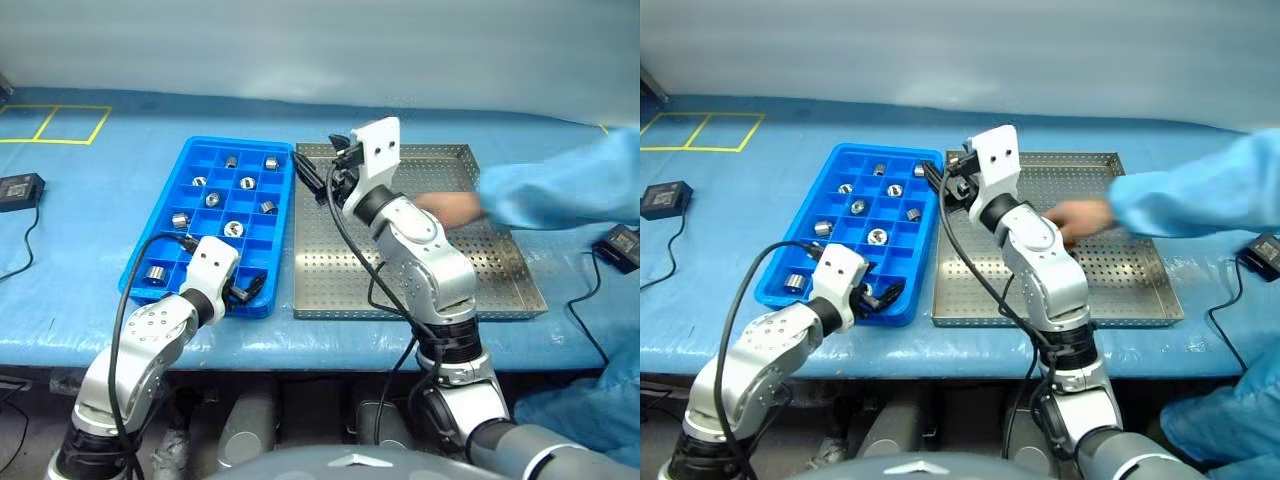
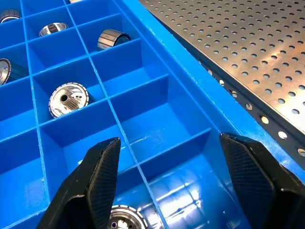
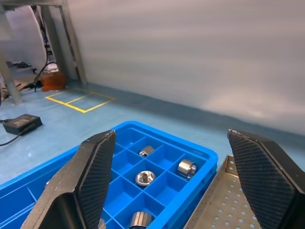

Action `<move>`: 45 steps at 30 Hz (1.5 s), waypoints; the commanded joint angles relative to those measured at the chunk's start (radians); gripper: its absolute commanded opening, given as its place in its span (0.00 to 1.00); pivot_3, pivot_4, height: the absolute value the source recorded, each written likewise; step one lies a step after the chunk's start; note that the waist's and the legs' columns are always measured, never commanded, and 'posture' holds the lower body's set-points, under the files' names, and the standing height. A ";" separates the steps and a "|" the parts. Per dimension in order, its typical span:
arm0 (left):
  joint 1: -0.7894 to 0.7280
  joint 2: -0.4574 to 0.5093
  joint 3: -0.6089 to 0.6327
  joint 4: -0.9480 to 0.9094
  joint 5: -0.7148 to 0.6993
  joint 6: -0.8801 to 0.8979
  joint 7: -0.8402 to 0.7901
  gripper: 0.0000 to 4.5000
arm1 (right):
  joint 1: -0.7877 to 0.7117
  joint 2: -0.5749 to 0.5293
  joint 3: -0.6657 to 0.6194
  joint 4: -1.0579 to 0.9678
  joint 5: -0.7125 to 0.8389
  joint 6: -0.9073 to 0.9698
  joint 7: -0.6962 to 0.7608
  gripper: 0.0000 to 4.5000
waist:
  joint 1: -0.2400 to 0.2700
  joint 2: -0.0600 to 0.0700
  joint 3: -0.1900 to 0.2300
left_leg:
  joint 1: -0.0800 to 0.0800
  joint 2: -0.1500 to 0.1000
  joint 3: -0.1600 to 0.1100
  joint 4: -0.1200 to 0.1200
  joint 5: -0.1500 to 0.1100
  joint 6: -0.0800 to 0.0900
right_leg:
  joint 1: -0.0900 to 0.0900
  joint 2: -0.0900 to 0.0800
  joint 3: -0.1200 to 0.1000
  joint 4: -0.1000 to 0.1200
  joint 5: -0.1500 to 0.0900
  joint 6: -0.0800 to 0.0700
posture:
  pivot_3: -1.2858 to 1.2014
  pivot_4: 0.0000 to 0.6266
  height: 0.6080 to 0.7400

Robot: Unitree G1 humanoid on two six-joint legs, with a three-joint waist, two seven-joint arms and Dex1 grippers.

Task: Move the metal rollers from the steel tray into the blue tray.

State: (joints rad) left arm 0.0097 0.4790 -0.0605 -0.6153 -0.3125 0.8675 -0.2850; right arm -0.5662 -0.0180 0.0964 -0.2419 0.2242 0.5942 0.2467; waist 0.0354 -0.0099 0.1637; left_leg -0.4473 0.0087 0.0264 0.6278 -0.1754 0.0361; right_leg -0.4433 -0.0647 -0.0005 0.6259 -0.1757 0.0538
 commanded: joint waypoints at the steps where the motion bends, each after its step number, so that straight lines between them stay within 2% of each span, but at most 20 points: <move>1: 0.008 -0.033 -0.023 0.001 -0.032 -0.014 -0.035 0.81 | -0.026 -0.001 -0.012 -0.023 -0.001 -0.003 -0.017 0.88 | 0.001 0.000 0.000 | 0.000 0.000 0.000 0.000 0.001 0.001 | 0.000 0.000 0.000 0.000 0.000 0.000 | 0.55 0.24 1.00; 10: -0.020 -0.076 -0.056 -0.016 -0.038 -0.015 -0.062 0.81 | -0.046 -0.013 -0.003 -0.040 -0.010 -0.007 -0.030 0.88 | 0.007 0.000 0.000 | -0.001 -0.001 0.000 0.000 0.001 0.002 | 0.000 -0.001 0.000 -0.001 0.000 0.000 | 0.55 0.24 1.00; 16: -0.025 -0.070 -0.055 -0.024 -0.030 -0.009 -0.067 0.81 | -0.041 -0.024 0.000 -0.049 -0.015 -0.002 -0.034 0.88 | 0.005 0.000 0.000 | -0.001 0.000 0.000 0.000 0.002 0.004 | 0.001 0.000 0.000 0.000 0.000 0.000 | 0.55 0.24 1.00; 23: -0.023 -0.047 0.034 -0.064 -0.026 -0.017 -0.047 0.81 | -0.025 -0.044 -0.005 -0.050 -0.013 0.032 -0.034 0.88 | -0.001 0.000 0.000 | -0.001 0.000 0.000 0.000 0.002 0.004 | 0.001 0.000 0.000 0.000 0.000 0.000 | 0.55 0.24 1.00; 31: -0.057 -0.059 0.111 -0.145 -0.095 -0.029 -0.067 0.81 | 0.091 -0.166 0.005 -0.076 -0.030 0.188 -0.014 0.88 | -0.002 0.000 0.000 | -0.002 0.000 0.000 0.000 0.002 0.004 | 0.003 0.000 0.000 0.000 0.000 0.000 | 0.56 0.24 1.00; 34: -0.074 -0.084 0.092 -0.131 -0.126 -0.046 -0.083 0.81 | 0.153 -0.238 0.001 -0.120 -0.039 0.254 -0.002 0.88 | -0.002 -0.001 0.000 | -0.002 0.000 0.001 0.001 0.002 0.004 | 0.003 0.000 0.000 0.000 0.000 0.000 | 0.55 0.24 1.00; 40: -0.180 -0.098 -0.039 0.003 -0.064 -0.058 -0.089 0.81 | 0.241 -0.364 -0.043 -0.255 -0.012 0.298 0.051 0.88 | -0.014 -0.001 0.000 | -0.002 0.000 0.001 0.002 0.002 0.004 | 0.004 0.001 0.000 0.000 0.000 0.000 | 0.52 0.24 1.00; 45: -0.276 -0.115 -0.123 0.137 -0.036 -0.079 -0.123 0.81 | 0.298 -0.440 -0.030 -0.344 0.011 0.329 0.107 0.88 | -0.033 -0.002 0.000 | -0.002 0.001 0.001 0.003 0.002 0.004 | 0.004 0.002 0.001 0.000 0.000 0.001 | 0.49 0.24 1.00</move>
State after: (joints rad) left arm -0.2392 0.3739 -0.1618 -0.5100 -0.3587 0.8164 -0.3879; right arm -0.2819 -0.4392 0.0719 -0.5244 0.2269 0.9149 0.3372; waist 0.0023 -0.0115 0.1640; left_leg -0.4488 0.0096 0.0273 0.6310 -0.1733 0.0404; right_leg -0.4392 -0.0622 0.0001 0.6257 -0.1760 0.0544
